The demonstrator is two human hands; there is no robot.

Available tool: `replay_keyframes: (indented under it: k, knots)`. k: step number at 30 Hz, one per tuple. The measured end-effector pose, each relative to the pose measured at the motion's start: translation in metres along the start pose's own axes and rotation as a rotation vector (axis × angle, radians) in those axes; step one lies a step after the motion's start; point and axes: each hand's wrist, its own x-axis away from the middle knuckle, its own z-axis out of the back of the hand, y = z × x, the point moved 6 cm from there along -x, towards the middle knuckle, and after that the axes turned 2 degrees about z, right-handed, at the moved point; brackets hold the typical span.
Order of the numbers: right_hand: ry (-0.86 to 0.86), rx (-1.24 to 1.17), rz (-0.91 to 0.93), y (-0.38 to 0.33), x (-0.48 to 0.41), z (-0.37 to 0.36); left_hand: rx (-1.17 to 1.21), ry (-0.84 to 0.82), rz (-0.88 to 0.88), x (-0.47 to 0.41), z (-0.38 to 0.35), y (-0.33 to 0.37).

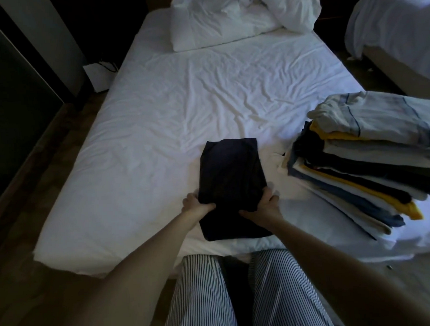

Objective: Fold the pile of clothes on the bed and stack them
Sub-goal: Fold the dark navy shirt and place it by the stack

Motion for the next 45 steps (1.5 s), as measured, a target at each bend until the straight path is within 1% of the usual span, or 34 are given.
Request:
replay_keyframes:
  k: [2, 4, 6, 8, 10, 12, 13, 15, 17, 19, 21, 24, 28, 30, 32, 34, 36, 38, 40, 42, 45]
  knots:
    - [0.088, 0.096, 0.041, -0.002, 0.007, -0.006, 0.133, -0.073, 0.007, 0.010, -0.011, -0.011]
    - [0.092, 0.120, 0.052, -0.001, 0.009, -0.007, 0.157, -0.079, -0.007, 0.011, -0.015, -0.016]
    - [0.096, 0.020, 0.046, 0.003, 0.007, 0.000, 0.175, -0.057, -0.024, 0.011, -0.011, -0.019]
    - [0.120, -0.140, 0.021, 0.009, 0.006, 0.012, 0.201, -0.050, -0.011, 0.013, -0.007, -0.019]
    - [0.137, -0.315, -0.067, 0.019, 0.006, 0.020, 0.218, -0.023, -0.005, 0.013, -0.003, -0.018]
    - [0.108, -0.427, -0.213, 0.030, 0.006, 0.020, 0.237, -0.002, -0.001, 0.012, -0.002, -0.019]
    - [0.062, -0.456, -0.274, 0.034, 0.006, 0.015, 0.242, -0.017, 0.007, 0.013, -0.003, -0.021]
    - [-0.049, -0.471, -0.330, 0.041, 0.004, 0.004, 0.231, -0.080, 0.037, 0.014, -0.010, -0.029]
    - [-0.098, -0.460, -0.317, 0.038, 0.008, 0.000, 0.204, -0.121, 0.048, 0.017, -0.014, -0.034]
    - [-0.088, -0.435, -0.306, 0.034, 0.010, 0.003, 0.170, -0.104, 0.032, 0.019, -0.012, -0.033]
    - [-0.079, -0.517, -0.272, 0.028, 0.005, 0.005, 0.179, -0.094, 0.029, 0.017, -0.008, -0.029]
    - [-0.039, -0.677, -0.226, 0.019, -0.009, 0.009, 0.256, -0.092, 0.050, 0.013, -0.002, -0.020]
    - [-0.036, -0.806, -0.247, 0.011, -0.031, 0.012, 0.391, -0.103, 0.119, -0.002, 0.001, -0.008]
    - [-0.049, -0.904, -0.258, 0.009, -0.040, 0.012, 0.465, -0.140, 0.129, -0.011, 0.001, 0.005]
    - [-0.099, -0.976, -0.284, 0.005, -0.049, 0.011, 0.526, -0.173, 0.133, -0.017, 0.004, 0.023]
    - [-0.173, -0.962, -0.282, -0.002, -0.057, 0.012, 0.575, -0.216, 0.162, -0.025, 0.007, 0.039]
    - [-0.231, -0.910, -0.263, -0.011, -0.063, 0.013, 0.537, -0.280, 0.201, -0.028, 0.004, 0.048]
    - [-0.241, -0.883, -0.243, -0.022, -0.063, 0.022, 0.500, -0.304, 0.199, -0.028, 0.005, 0.059]
    - [-0.244, -0.911, -0.209, -0.032, -0.065, 0.035, 0.493, -0.272, 0.164, -0.028, 0.016, 0.073]
    - [-0.203, -0.924, -0.177, -0.039, -0.068, 0.056, 0.493, -0.217, 0.117, -0.029, 0.039, 0.089]
    - [-0.183, -0.906, -0.054, -0.066, -0.065, 0.095, 0.421, -0.165, 0.039, -0.026, 0.079, 0.116]
